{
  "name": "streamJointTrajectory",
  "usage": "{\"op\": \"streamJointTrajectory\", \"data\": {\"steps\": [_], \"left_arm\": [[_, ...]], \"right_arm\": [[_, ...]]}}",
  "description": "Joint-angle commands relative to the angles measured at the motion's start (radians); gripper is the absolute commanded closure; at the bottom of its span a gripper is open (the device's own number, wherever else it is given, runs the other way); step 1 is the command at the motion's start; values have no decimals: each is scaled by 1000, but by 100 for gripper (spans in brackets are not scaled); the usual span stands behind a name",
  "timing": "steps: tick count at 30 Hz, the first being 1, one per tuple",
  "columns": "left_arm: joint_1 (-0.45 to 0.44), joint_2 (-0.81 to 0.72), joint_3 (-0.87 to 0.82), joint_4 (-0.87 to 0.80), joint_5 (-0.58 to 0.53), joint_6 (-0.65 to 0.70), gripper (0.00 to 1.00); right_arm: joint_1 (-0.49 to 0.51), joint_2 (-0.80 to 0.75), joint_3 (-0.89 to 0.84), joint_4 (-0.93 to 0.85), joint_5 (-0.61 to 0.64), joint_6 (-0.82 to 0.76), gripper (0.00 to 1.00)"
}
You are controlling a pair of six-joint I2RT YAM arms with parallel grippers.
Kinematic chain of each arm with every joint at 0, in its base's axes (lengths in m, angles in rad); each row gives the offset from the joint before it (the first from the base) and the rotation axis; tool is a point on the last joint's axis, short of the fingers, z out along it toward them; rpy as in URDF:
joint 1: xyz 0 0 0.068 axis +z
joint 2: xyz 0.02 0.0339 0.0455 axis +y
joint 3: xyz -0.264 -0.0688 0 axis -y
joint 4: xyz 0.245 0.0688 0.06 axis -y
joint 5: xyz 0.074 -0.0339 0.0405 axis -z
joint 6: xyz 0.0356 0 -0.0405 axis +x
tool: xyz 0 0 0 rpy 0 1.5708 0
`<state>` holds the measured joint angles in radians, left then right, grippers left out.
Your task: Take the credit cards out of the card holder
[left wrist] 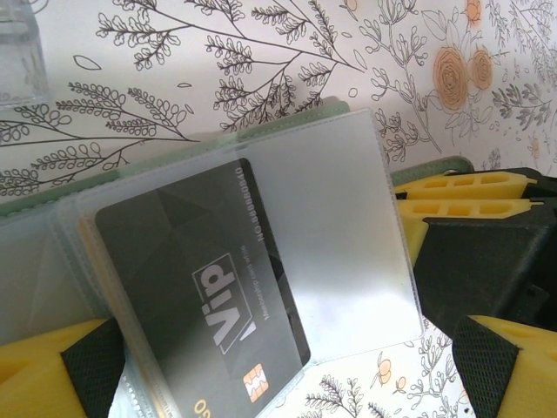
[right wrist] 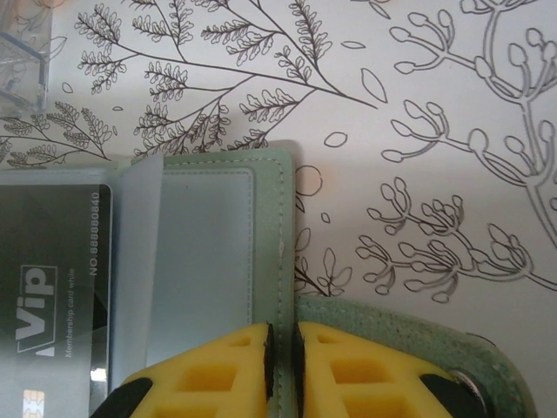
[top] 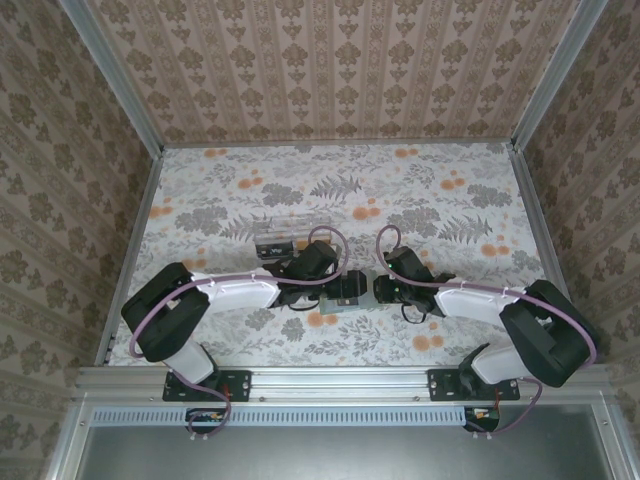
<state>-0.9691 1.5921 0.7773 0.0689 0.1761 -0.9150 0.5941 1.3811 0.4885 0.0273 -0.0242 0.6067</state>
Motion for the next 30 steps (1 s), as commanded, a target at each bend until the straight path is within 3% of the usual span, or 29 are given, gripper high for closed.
{"op": "streamJointTrajectory", "data": {"steps": [1,7,10,12,21,23,30], "left_arm": [[1,-60,-10,-30,-16,36,0],[29,-121,-34,-74,-40,54,0],[39,-144,-57,-79,-50,56,2],[44,-150,-72,-79,-60,53,10],[60,-93,-91,-19,-42,47,88],[62,-73,-87,-6,-31,43,95],[62,-26,-91,7,-16,35,95]], "right_arm": [[0,-77,-8,-92,81,15,81],[-10,-258,-1,-171,154,1,74],[-10,-320,10,-169,100,-15,71],[-10,-330,20,-154,55,-22,71],[-8,-169,27,48,-203,56,81],[-7,-121,28,97,-245,78,83],[-7,17,54,178,-323,123,82]]}}
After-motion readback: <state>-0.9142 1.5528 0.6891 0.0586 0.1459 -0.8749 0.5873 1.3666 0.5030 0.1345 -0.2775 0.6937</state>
